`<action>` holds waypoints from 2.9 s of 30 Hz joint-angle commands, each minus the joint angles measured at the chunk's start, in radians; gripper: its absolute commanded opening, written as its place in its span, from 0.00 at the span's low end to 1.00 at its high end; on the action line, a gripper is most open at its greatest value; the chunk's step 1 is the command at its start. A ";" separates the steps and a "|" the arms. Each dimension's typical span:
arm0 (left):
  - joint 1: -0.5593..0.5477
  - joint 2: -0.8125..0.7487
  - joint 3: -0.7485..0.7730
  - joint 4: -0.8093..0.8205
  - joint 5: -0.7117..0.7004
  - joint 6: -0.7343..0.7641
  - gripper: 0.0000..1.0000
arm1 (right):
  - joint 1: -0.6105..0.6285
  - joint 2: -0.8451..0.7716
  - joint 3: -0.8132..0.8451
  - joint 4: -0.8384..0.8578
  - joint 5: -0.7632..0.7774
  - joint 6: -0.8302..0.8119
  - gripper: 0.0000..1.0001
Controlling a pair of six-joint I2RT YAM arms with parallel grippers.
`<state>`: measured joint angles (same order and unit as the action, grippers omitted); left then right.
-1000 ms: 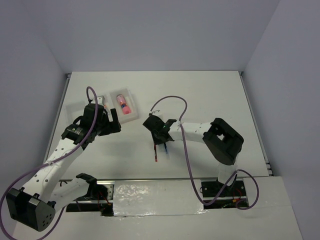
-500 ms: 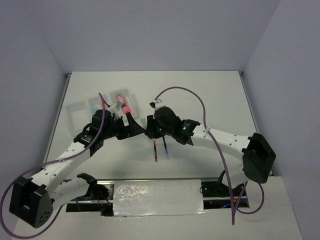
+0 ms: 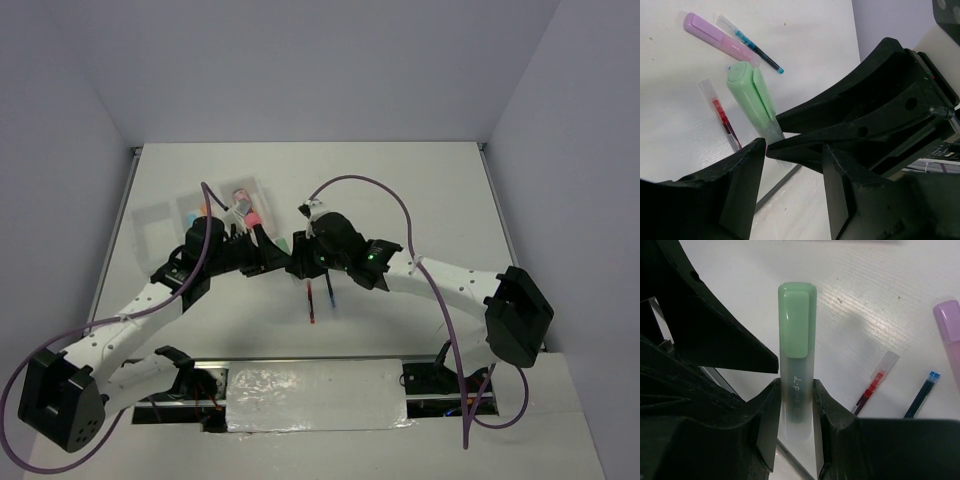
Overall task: Sort the stationery into containers
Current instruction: Pick up the pen from the center of the board, then place the pen in the storage box.
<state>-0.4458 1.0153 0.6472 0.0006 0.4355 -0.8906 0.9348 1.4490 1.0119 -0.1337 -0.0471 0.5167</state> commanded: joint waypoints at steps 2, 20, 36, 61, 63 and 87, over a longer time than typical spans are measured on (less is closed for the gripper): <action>0.001 0.034 0.043 0.033 -0.075 0.027 0.60 | 0.027 -0.016 0.057 0.131 -0.170 0.016 0.20; 0.001 -0.099 0.069 -0.025 -0.184 0.036 0.95 | 0.024 -0.072 0.022 0.065 -0.016 0.037 0.19; 0.002 -0.193 0.077 -0.044 -0.188 0.108 0.98 | -0.001 -0.154 -0.039 0.126 -0.011 0.046 0.20; 0.096 0.090 0.233 -0.163 -0.418 0.048 0.06 | -0.150 -0.065 0.067 0.126 -0.090 0.006 1.00; 0.209 0.155 0.300 -0.290 -0.521 0.061 0.08 | -0.194 -0.110 0.042 0.034 0.004 0.012 1.00; 0.424 0.830 0.914 -0.623 -0.926 0.119 0.71 | -0.272 -0.199 -0.110 -0.046 0.018 -0.274 0.99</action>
<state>-0.0322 1.8462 1.5482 -0.6273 -0.4587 -0.7593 0.6697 1.1854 0.8238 -0.1738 -0.0303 0.3752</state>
